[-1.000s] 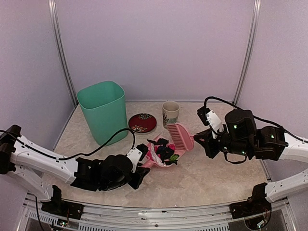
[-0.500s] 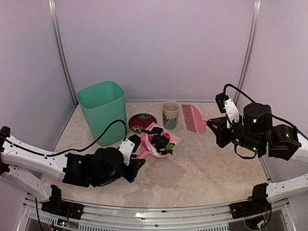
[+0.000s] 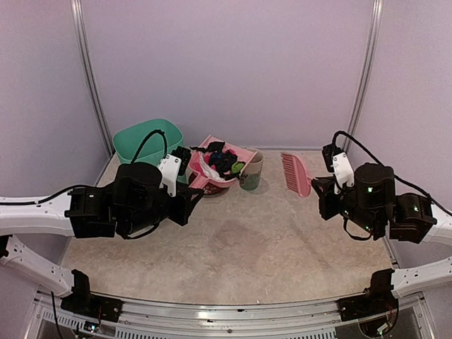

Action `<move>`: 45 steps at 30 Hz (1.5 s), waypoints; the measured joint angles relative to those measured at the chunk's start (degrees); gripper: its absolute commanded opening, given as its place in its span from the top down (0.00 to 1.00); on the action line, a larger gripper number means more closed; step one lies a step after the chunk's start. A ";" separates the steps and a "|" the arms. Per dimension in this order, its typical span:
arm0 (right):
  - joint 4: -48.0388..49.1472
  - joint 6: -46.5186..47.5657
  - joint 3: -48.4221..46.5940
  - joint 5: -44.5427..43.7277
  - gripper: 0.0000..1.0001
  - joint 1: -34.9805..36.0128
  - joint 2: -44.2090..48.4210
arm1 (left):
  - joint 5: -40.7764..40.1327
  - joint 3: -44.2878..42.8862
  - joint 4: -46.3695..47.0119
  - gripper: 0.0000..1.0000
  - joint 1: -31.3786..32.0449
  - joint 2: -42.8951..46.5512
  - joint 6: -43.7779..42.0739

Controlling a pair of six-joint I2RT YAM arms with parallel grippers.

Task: Sweep away the paper scraps from the table
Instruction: Dump the paper scraps in the dustpan into the trash bin.

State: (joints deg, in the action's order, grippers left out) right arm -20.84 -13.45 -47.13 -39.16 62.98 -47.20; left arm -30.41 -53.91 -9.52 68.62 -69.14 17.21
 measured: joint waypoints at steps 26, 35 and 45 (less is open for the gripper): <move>11.41 -4.00 7.78 11.56 1.00 -4.83 -14.99 | 26.47 -15.45 -15.50 1.00 -32.74 4.81 12.74; 13.14 -4.04 8.39 12.35 1.00 -4.98 -16.46 | 42.16 -7.87 -10.47 1.00 -44.15 5.90 22.38; 14.53 -3.87 9.51 12.79 1.00 -6.14 -16.48 | 60.30 3.74 6.99 1.00 -54.34 6.21 38.71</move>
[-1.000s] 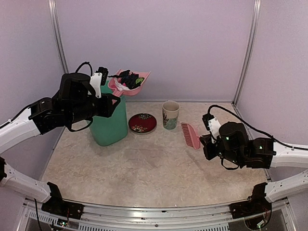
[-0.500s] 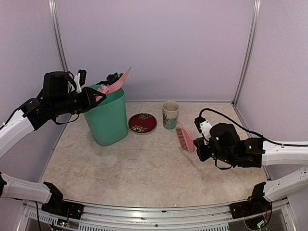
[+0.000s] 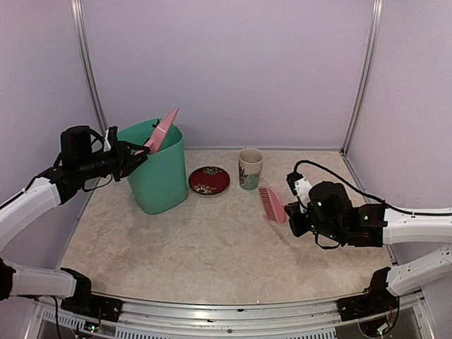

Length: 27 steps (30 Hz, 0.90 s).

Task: Sweep away the paper scraps from the table
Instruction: Dump the paper scraps in the dustpan into the trash bin.

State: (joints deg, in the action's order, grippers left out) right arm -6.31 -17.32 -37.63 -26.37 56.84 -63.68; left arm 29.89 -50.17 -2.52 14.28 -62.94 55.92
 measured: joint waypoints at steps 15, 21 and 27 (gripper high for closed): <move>1.97 0.50 0.72 0.70 1.00 -0.15 -1.36 | 10.84 8.11 32.76 1.00 -8.13 -0.28 31.69; 1.97 0.50 0.74 0.70 1.00 -0.42 -1.29 | 10.05 14.21 43.80 1.00 -8.57 -1.29 44.87; 1.97 0.50 0.81 0.70 1.00 -0.42 -1.20 | 6.29 17.25 57.40 1.00 -8.85 -4.31 56.61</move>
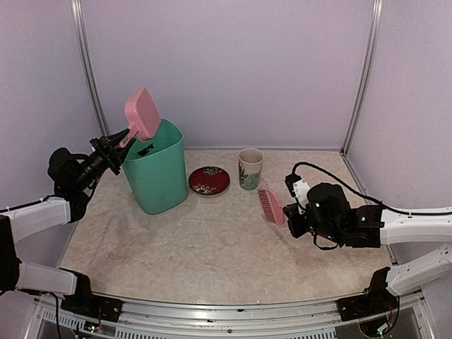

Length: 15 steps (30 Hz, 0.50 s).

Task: Sweep away the paper scraps from the table
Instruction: Dump the paper scraps in the dustpan into the trash bin.

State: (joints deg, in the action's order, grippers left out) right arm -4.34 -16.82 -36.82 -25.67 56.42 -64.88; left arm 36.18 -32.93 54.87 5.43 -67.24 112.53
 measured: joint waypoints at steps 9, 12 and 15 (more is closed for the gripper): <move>-0.02 0.00 -0.02 -0.04 1.00 0.00 -0.07 | -3.39 0.22 8.72 1.00 -0.02 -2.05 6.21; -0.04 -0.02 -0.02 -0.11 1.00 0.00 -0.07 | -3.21 0.02 8.92 1.00 -0.02 -2.08 6.16; -0.04 -0.15 -0.02 -0.28 1.00 0.00 -0.07 | -1.68 -0.79 8.33 1.00 -0.07 -2.25 5.29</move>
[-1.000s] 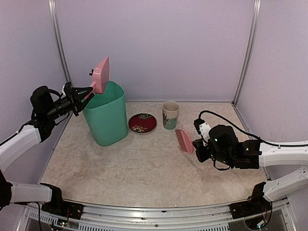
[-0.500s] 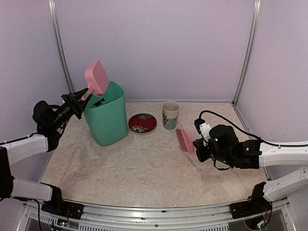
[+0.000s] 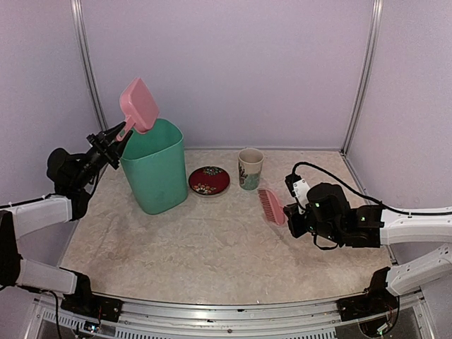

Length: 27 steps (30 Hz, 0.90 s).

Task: Sweep away the paper scraps from the table
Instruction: Dump the paper scraps in the dustpan into the trash bin, then put down the broom at the center of the board.

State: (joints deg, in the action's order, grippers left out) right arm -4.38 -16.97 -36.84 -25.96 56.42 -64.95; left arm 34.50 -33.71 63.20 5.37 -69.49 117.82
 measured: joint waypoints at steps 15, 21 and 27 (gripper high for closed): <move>-0.48 -2.19 -0.15 4.90 1.00 -4.39 2.38 | 9.25 -13.55 -24.94 1.00 -0.20 5.84 -26.73; 2.34 -5.22 -1.90 13.99 1.00 -5.14 1.03 | 9.86 -21.31 -47.34 1.00 1.27 10.36 -47.50; 4.22 -9.99 -2.67 20.55 1.00 -8.07 -1.14 | 2.71 -28.44 -69.33 1.00 10.99 13.55 -68.61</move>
State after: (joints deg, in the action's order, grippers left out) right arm -0.16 -26.96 -39.51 -5.41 48.36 -66.08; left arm 37.21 -62.15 -6.13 16.36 -55.94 49.21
